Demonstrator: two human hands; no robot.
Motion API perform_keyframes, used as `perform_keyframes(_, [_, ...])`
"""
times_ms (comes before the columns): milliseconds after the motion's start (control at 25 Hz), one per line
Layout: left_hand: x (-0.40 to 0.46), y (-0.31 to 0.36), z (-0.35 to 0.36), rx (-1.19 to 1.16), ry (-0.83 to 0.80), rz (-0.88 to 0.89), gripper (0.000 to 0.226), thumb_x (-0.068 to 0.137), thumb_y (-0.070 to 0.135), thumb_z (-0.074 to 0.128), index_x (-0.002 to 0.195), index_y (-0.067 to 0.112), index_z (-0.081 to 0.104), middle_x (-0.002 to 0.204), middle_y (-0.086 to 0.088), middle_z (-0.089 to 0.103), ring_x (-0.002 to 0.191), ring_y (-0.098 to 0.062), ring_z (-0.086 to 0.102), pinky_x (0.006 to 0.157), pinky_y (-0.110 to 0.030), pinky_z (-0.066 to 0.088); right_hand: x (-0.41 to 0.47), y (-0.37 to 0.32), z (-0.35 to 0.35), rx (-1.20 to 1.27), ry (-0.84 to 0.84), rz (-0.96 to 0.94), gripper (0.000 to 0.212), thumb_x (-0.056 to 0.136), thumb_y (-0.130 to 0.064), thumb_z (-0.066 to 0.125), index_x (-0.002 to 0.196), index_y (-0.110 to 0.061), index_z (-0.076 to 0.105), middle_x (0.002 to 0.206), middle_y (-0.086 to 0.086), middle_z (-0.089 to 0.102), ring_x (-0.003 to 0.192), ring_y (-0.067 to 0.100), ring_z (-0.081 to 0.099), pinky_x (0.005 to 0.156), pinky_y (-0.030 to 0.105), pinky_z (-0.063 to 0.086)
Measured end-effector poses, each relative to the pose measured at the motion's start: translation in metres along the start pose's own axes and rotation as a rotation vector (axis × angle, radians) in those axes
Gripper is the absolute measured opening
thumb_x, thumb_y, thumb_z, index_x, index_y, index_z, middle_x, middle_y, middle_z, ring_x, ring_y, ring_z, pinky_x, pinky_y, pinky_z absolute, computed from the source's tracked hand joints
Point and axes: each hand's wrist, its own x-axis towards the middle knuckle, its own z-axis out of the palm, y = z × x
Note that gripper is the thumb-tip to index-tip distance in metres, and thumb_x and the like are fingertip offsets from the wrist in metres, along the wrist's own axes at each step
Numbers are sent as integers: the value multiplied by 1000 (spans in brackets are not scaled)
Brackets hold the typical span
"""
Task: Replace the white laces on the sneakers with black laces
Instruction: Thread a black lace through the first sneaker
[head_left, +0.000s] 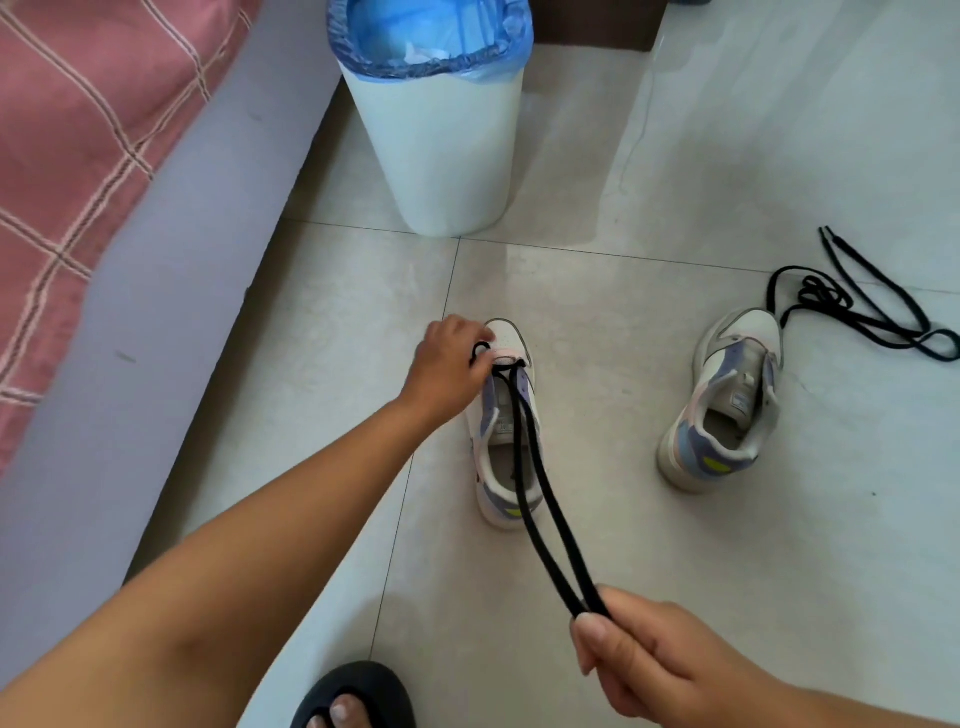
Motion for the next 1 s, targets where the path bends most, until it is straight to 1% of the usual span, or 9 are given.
perform_keyframes(80, [15,3,8,304,-269,124,30,92,32,56,112,12,64,117,-8,50,114,-27,42,94,-35,37,3,-1,3,-23,-3,25,28,87,-61,37,78,-37,50,49,-9,45,50,5,39,55,14,33])
perform_keyframes(160, [27,11,9,467,-424,90,29,94,35,51,108,13,65,119,-7,48,115,-27,40,93,-36,36,4,-1,3,35,0,41,26,90,-50,39,77,-29,50,46,-7,42,47,5,36,53,14,32])
perform_keyframes(200, [32,15,4,373,-439,43,27,95,34,49,99,12,65,113,-7,51,109,-26,43,90,-35,38,5,-1,1,63,7,50,25,91,-44,40,78,-24,49,45,-7,42,46,4,34,51,14,31])
perform_keyframes(360, [54,27,-39,-633,-325,-372,30,93,22,51,65,11,55,67,1,60,73,-17,56,80,-29,43,-1,10,-10,46,85,120,28,90,-37,39,77,-13,49,43,-7,41,44,4,34,51,15,32])
perform_keyframes(480, [63,20,-57,-881,-274,-418,28,94,21,51,70,8,55,56,-1,50,60,-22,51,72,-33,47,-9,16,-17,15,95,181,33,95,-38,39,76,-12,48,42,-6,39,43,6,34,53,18,33])
perform_keyframes(640, [61,2,-57,-460,-247,-368,20,96,22,50,86,8,60,67,-2,48,57,-16,49,62,-28,46,-11,3,-17,78,62,107,31,92,-33,40,77,-7,47,40,-3,37,41,6,32,48,14,30])
perform_keyframes(760, [64,-10,-65,-410,-179,-389,16,94,23,55,101,9,57,72,-2,52,58,-13,53,71,-32,53,-4,-5,-17,136,92,117,37,96,-35,40,75,-5,47,40,-5,36,37,7,29,44,14,29])
perform_keyframes(880, [65,-16,-72,-285,-262,-349,14,93,14,56,106,10,61,82,-2,57,68,-11,56,77,-33,53,-2,0,-19,116,113,162,28,98,-17,38,75,-3,46,39,-4,36,36,7,29,42,15,29])
perform_keyframes(1000, [66,-14,-81,-307,-304,-349,20,94,11,51,109,10,63,80,-2,57,72,-11,57,75,-30,51,-5,4,-21,124,129,200,35,94,-32,40,74,-3,46,38,-5,36,35,7,28,42,15,28])
